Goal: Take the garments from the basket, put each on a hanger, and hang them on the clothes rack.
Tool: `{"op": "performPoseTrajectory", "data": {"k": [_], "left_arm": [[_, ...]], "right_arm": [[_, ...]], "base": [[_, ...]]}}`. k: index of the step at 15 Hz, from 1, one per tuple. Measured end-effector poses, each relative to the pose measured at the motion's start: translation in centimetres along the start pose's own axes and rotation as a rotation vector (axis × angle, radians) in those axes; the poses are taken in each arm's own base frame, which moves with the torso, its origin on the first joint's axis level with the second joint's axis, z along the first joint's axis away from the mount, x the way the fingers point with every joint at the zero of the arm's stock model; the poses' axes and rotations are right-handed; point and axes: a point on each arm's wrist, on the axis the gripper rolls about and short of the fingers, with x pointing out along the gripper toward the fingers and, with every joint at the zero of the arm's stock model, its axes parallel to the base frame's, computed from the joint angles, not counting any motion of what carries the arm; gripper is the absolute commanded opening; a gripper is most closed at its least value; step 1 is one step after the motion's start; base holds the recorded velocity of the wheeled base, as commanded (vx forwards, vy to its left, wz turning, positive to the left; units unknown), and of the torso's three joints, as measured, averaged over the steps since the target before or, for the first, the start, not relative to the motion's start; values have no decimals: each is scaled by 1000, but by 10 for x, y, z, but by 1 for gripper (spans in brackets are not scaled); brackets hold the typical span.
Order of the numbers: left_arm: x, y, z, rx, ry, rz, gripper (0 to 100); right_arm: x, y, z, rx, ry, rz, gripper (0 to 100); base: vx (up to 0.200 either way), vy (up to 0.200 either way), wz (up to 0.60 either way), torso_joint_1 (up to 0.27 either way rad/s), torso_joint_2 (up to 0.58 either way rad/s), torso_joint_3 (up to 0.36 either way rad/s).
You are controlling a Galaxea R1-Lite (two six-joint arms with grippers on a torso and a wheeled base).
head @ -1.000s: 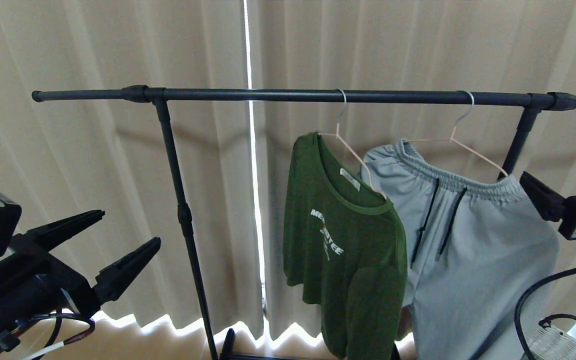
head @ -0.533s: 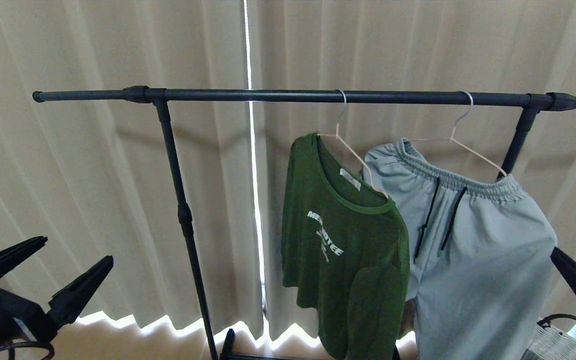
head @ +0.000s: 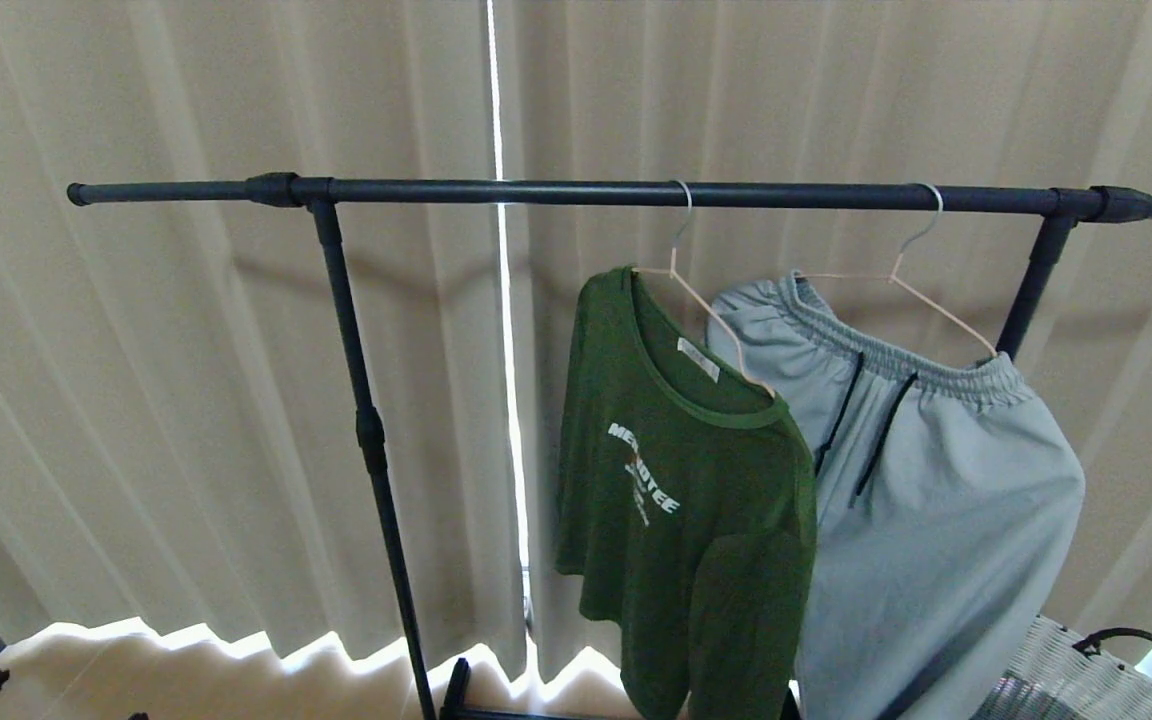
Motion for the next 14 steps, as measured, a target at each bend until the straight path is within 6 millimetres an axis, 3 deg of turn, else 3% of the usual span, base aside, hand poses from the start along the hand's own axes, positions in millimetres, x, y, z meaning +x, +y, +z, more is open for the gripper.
{"op": "performPoseTrajectory", "data": {"k": [2,6,10,14], "left_arm": [[-18,-3,-11,-7,37,35,100],[-41,-8,-28,-21,-50,174,100],[-36,-13,-51,-29,-114,178,100],[-36,-17,-54,-43,-147,59,100]], "right_arm": [[-10,1,-14,6,5,-22,100],[-21,4,-31,43,-44,-131,100],[-27,6,-35,62,-104,-199,100],[-29,7,-37,70,-143,-195,100]], "base": [[0,0,0,0,0,0],[0,0,0,0,0,0],[0,0,0,0,0,0],[0,0,0,0,0,0]]}}
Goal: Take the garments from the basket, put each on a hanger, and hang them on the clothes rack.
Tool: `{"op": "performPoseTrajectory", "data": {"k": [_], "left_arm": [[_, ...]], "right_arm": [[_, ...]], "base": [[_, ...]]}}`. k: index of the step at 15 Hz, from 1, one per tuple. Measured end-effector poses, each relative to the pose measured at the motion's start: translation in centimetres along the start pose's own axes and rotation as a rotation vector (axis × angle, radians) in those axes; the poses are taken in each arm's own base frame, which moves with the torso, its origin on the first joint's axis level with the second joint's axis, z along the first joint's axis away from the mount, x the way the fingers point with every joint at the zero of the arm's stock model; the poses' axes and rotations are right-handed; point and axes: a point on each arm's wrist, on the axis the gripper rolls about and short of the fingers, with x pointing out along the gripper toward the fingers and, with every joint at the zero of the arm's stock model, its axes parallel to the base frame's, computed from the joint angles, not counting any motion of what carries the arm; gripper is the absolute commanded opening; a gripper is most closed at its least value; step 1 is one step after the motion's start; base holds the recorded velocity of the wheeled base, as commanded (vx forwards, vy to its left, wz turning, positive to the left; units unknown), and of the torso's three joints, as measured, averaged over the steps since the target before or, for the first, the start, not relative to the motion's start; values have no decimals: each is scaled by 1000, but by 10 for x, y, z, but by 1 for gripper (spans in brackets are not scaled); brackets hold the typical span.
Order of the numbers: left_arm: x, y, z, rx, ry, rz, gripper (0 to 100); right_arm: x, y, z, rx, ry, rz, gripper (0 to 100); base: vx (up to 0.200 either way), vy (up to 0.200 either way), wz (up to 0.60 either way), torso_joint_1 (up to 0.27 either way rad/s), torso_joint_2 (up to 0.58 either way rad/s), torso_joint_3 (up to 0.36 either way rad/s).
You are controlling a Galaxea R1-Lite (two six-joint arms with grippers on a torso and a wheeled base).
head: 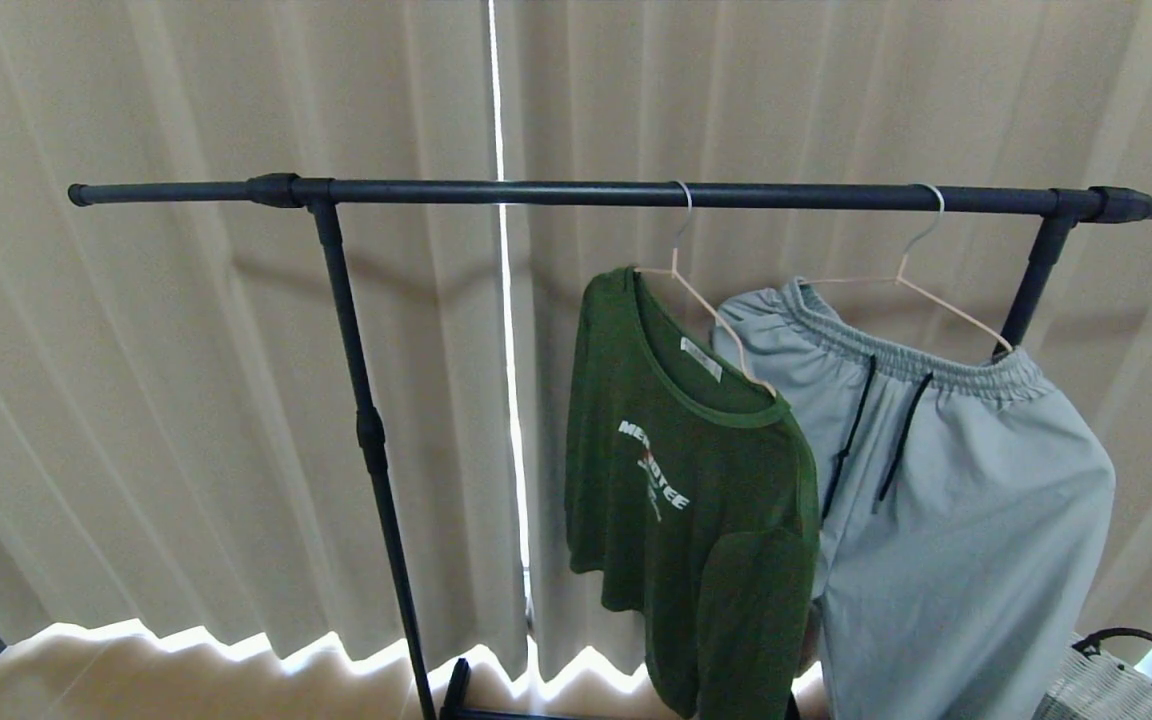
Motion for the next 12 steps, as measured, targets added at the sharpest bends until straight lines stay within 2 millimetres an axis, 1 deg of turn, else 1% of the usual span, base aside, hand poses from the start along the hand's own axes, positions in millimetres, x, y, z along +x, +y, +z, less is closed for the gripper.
{"op": "performPoseTrajectory", "data": {"k": [1,3,5,8,12], "left_arm": [[0,0,0,-29,0,0,100],[0,0,-1,-35,-2,-5,100],[0,0,-1,-37,-4,-15,100],[0,0,-1,-36,-6,-35,100],[-2,2,-1,-15,-24,-170,100]], "right_arm": [[0,0,-1,3,-9,12,100],[-1,1,-1,8,-23,52,100],[-1,2,-2,51,-41,95,100],[5,4,-6,91,-108,126,100],[7,5,-10,132,-101,149,100]], "base": [[0,0,0,0,0,0],[0,0,0,0,0,0],[0,0,0,0,0,0],[0,0,0,0,0,0],[0,0,0,0,0,0]]}}
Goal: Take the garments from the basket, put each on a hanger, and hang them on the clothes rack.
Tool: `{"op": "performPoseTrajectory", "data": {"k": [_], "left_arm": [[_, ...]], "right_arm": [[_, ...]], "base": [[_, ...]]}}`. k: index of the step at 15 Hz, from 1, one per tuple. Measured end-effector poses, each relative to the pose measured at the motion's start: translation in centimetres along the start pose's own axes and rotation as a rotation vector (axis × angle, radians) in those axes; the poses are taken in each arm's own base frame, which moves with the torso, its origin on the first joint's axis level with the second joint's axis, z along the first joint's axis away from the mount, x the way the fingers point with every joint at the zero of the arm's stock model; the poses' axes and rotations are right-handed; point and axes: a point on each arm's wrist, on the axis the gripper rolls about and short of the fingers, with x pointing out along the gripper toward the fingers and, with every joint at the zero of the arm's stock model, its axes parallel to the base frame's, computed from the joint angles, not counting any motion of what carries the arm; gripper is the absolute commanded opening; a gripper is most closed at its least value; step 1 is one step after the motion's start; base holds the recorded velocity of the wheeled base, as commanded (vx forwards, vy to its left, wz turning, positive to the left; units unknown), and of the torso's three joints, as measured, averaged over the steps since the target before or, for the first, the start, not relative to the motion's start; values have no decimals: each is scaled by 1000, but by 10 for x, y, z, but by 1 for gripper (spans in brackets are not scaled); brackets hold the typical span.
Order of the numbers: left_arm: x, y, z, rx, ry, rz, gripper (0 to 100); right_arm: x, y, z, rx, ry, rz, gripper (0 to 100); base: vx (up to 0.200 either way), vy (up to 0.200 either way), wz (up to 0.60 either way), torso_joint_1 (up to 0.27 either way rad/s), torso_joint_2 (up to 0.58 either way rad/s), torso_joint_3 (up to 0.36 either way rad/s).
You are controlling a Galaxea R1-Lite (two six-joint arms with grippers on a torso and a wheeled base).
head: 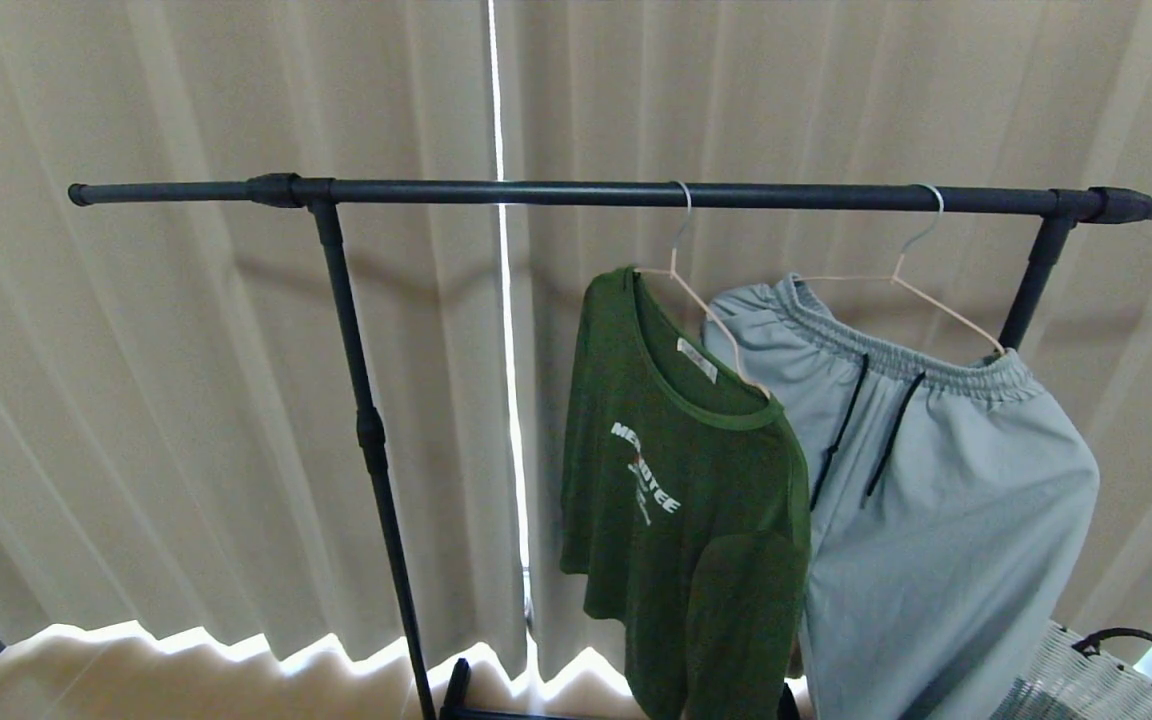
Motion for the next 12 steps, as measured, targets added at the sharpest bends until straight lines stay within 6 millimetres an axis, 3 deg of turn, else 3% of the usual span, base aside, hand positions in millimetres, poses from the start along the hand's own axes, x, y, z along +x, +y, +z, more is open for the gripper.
{"op": "performPoseTrajectory", "data": {"k": [12], "left_arm": [[-6,-1,-3,-11,-76,54,100]], "right_arm": [[0,0,0,3,-3,3,100]], "base": [[0,0,0,0,0,0]]}}
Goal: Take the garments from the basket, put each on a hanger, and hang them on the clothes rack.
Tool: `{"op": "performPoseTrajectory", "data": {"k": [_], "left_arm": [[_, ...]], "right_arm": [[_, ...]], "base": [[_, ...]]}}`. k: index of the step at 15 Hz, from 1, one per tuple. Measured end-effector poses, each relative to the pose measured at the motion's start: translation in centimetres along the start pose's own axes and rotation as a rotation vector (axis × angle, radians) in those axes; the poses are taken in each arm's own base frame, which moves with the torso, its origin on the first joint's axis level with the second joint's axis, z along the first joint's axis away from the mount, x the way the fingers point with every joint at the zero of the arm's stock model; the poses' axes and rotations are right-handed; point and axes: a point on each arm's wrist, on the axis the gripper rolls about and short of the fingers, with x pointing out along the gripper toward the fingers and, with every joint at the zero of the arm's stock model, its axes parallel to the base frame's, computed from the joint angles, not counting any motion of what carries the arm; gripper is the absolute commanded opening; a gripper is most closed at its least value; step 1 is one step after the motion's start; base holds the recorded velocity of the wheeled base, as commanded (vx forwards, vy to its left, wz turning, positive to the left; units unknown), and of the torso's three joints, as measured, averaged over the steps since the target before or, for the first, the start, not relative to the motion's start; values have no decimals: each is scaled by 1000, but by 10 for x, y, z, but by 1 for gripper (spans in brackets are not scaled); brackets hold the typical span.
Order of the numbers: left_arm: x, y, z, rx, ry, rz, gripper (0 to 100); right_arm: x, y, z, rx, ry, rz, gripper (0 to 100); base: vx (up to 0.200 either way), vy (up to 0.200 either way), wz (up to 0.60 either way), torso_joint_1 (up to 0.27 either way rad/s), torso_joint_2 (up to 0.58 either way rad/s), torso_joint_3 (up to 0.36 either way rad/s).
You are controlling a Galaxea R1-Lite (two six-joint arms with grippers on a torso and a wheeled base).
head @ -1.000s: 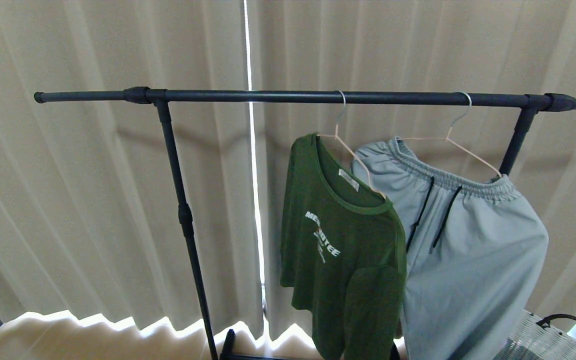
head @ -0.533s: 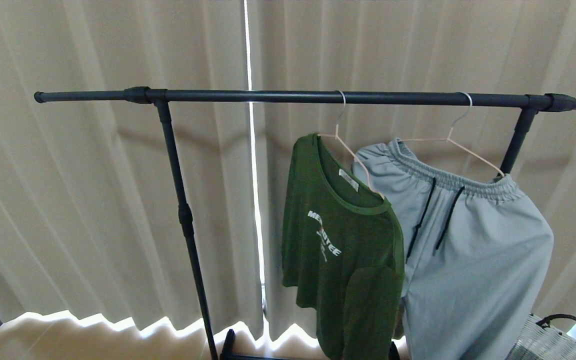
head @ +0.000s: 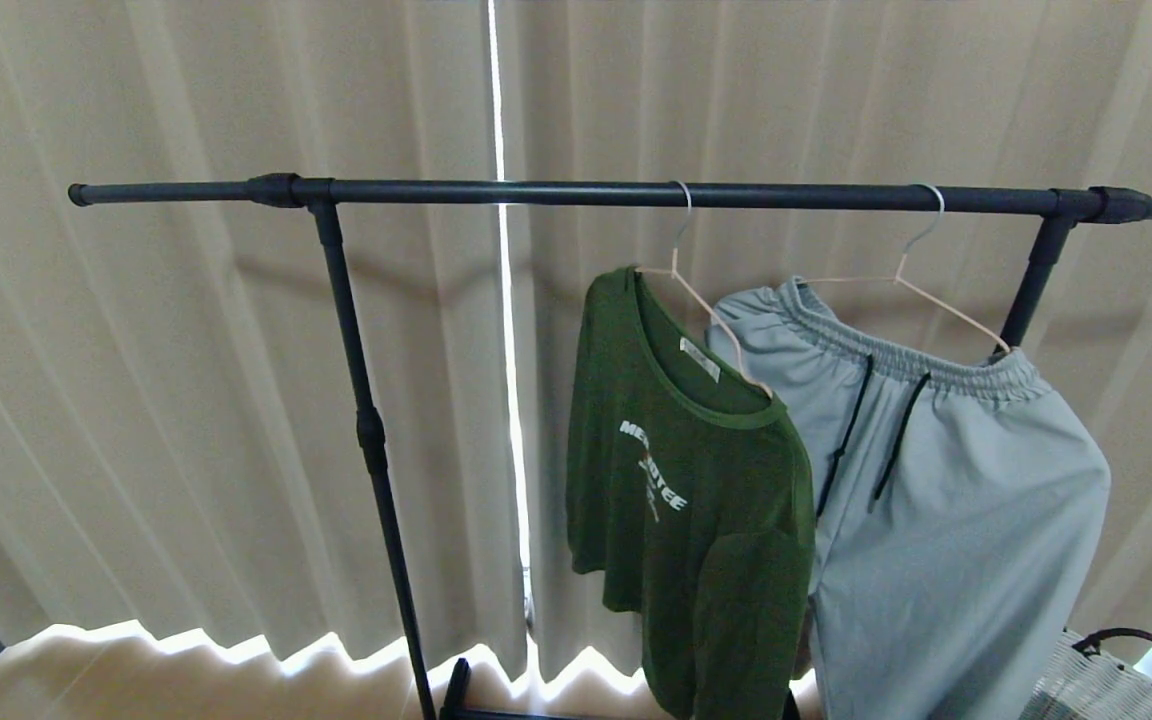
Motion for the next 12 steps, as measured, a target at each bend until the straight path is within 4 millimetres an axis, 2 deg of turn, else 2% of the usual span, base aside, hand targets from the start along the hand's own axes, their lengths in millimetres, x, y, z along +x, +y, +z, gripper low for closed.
{"op": "performPoseTrajectory", "data": {"k": [12], "left_arm": [[0,0,0,1,0,0,100]], "right_arm": [[0,0,0,6,0,-2,100]], "base": [[0,0,0,0,0,0]]}}
